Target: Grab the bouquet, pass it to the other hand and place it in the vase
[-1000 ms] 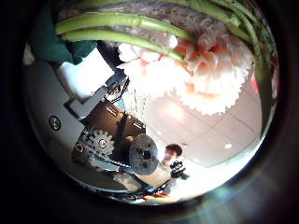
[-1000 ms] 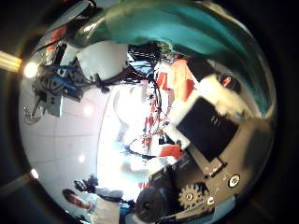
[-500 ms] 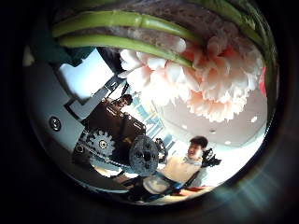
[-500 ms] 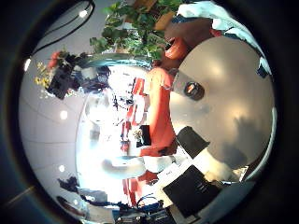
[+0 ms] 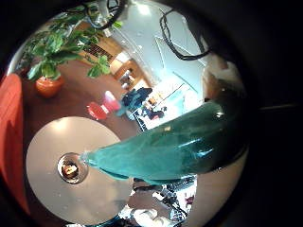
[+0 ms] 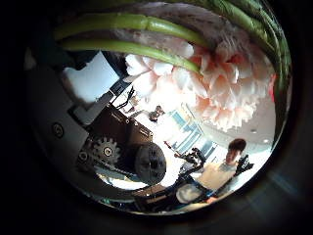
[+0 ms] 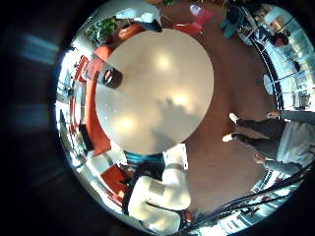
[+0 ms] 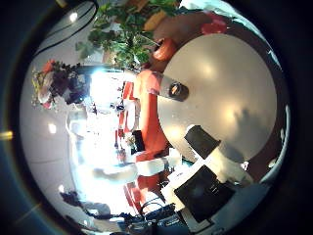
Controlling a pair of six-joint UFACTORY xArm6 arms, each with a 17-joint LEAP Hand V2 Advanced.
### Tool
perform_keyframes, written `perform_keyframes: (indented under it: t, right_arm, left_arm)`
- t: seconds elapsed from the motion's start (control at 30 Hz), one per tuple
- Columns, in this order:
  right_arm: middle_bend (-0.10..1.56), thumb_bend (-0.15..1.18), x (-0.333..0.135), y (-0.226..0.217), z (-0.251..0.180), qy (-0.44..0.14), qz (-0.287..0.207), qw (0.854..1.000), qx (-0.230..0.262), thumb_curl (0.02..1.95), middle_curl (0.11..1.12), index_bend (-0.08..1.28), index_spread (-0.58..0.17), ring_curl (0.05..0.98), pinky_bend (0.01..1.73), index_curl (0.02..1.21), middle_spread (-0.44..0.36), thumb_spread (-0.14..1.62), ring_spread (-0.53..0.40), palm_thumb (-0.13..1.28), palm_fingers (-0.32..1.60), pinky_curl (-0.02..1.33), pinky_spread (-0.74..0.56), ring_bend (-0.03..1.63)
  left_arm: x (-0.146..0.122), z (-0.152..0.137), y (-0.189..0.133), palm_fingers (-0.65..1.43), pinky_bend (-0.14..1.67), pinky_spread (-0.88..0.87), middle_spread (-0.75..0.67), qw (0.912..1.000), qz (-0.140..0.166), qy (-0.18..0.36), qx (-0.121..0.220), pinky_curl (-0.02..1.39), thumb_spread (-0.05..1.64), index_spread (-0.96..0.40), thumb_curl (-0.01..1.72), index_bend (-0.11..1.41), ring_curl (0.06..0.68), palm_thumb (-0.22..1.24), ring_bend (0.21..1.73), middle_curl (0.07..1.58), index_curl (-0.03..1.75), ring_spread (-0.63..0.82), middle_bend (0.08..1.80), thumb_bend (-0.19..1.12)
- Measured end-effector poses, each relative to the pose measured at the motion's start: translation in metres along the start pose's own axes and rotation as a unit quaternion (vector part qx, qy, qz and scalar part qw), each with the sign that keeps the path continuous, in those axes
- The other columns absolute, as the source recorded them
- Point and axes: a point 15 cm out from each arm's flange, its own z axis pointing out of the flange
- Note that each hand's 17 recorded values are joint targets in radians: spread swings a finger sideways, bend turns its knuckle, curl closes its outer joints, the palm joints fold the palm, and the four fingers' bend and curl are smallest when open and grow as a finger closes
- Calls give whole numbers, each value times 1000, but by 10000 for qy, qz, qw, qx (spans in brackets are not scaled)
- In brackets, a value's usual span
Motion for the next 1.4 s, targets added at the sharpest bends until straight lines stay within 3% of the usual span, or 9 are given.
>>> perform_keyframes:
  t: [0.43, 1.0, 1.17, 1.2, 1.23, 1.27, 1.3, 1.33, 1.4]
  right_arm:
    - [338, -25, 10, -13, 23, -119, 108, 9992, -368, 527, 323, 195, -382, 216, 528, 369, 13, 1020, 189, 719, 179, 330, 471, 514]
    - [265, -22, 6, -15, 32, -154, 29, 9985, -523, 504, 329, 168, -375, 205, 465, 330, 27, 1044, 193, 725, 215, 289, 462, 438]
    - [251, -22, 5, -14, 33, -160, 4, 9984, -539, 501, 331, 165, -374, 207, 455, 320, 34, 1047, 189, 721, 229, 282, 453, 438]
    - [251, -22, 5, -14, 33, -160, -7, 9984, -544, 501, 333, 165, -373, 208, 453, 318, 31, 1048, 188, 721, 231, 281, 451, 438]
    - [248, -22, 4, -14, 33, -160, -11, 9984, -544, 501, 334, 170, -374, 208, 450, 318, 31, 1048, 187, 721, 234, 280, 449, 436]
    - [248, -22, 4, -14, 33, -161, -16, 9984, -546, 500, 334, 168, -374, 210, 447, 316, 30, 1048, 187, 721, 238, 278, 448, 439]
    - [245, -22, 4, -14, 33, -162, -20, 9984, -550, 500, 334, 168, -374, 210, 447, 315, 29, 1048, 187, 721, 244, 278, 446, 439]
    - [243, -22, 3, -14, 34, -165, -48, 9983, -557, 500, 334, 168, -372, 210, 444, 314, 29, 1049, 186, 721, 248, 276, 444, 440]
    - [241, -22, 1, -13, 34, -168, -107, 9982, -572, 499, 336, 170, -368, 210, 442, 314, 25, 1049, 186, 721, 255, 276, 445, 435]
  left_arm:
    - [-88, 18, 12, 1086, 1238, -553, -510, 9958, -869, 139, -245, 746, 1112, -754, 885, 454, 531, 1047, 1476, 930, 1376, -398, 1125, 99]
    - [-131, 28, 36, 1091, 1223, -561, -517, 9931, -1124, 88, -314, 759, 1124, -753, 930, 399, 533, 1066, 1469, 943, 1450, -400, 1107, 74]
    - [-153, 29, 46, 1055, 1180, -571, -516, 9917, -1225, -10, -400, 743, 1069, -745, 885, 365, 523, 933, 1440, 943, 1463, -404, 1111, -38]
    - [-162, 29, 52, 918, 1080, -574, -516, 9908, -1264, -52, -474, 719, 1031, -741, 830, 345, 510, 790, 1403, 936, 1459, -418, 1116, -118]
    - [-170, 30, 56, 410, 774, -482, -505, 9901, -1296, -73, -537, 691, 1000, -728, 762, 361, 508, 602, 1289, 957, 1449, -404, 1186, -172]
    - [-180, 31, 64, -161, 642, -219, -404, 9891, -1316, -83, -650, 746, 975, -702, 707, 435, 542, 466, 1094, 956, 1428, -203, 1045, -167]
    - [-190, 35, 76, -449, 594, -63, -195, 9873, -1341, -38, -857, 678, 947, -635, 647, 312, 471, 325, 1011, 868, 1371, -23, 712, -177]
    - [-193, 37, 83, -509, 534, 60, -64, 9856, -1371, 11, -987, 587, 928, -574, 610, 152, 385, 260, 932, 795, 1319, 96, 568, -143]
    - [-207, 36, 102, -466, 456, 257, 150, 9799, -1477, 195, -1327, 474, 885, -453, 552, 12, 287, 160, 832, 660, 1223, 275, 387, -105]
